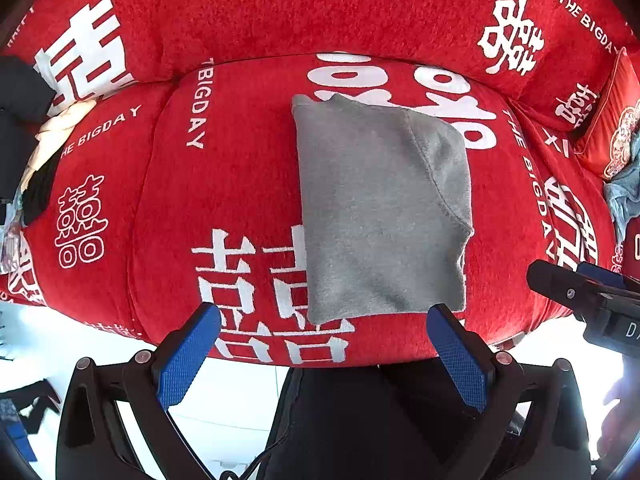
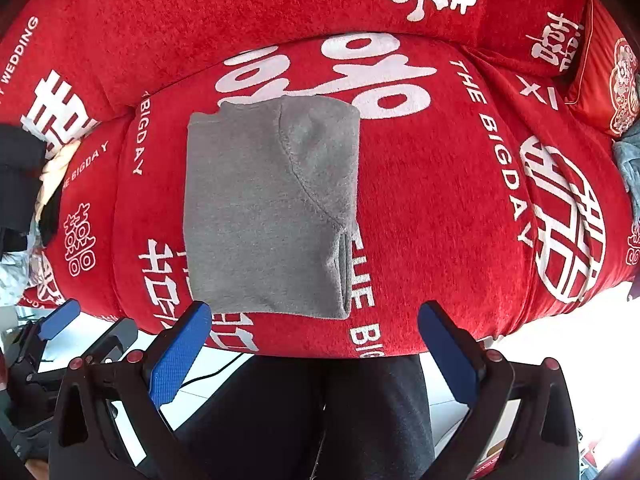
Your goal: Fold small clothes
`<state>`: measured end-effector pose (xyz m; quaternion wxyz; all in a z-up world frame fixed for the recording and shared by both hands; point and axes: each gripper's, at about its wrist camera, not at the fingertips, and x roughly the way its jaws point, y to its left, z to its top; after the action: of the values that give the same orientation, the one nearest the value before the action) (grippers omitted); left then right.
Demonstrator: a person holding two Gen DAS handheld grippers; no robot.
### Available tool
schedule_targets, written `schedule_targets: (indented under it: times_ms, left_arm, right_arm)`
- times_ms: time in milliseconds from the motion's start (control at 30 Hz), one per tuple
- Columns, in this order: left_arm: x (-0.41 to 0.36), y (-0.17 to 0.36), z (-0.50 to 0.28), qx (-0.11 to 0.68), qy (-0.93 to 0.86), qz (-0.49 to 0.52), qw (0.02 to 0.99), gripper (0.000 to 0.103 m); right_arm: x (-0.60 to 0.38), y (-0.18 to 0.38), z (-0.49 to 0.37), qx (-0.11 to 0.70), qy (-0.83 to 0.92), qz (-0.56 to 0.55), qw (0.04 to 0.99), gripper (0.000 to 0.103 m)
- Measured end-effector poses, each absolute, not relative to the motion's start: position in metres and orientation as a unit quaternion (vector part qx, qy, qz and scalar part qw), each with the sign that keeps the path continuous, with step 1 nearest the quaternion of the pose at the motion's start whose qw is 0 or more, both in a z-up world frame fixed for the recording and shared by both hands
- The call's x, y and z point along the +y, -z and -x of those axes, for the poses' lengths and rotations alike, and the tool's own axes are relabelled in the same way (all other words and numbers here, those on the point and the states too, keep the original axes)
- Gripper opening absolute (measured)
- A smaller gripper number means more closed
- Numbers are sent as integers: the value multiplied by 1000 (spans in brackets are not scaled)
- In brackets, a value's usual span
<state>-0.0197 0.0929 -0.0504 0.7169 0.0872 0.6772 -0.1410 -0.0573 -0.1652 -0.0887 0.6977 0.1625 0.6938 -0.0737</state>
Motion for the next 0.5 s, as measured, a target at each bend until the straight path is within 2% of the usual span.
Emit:
schedule_targets:
  times_ms: [500]
  left_arm:
    - [78,51,22,679,167,-89,709,103]
  right_arm:
    - [-167,90,58,695,84,-160,696,103]
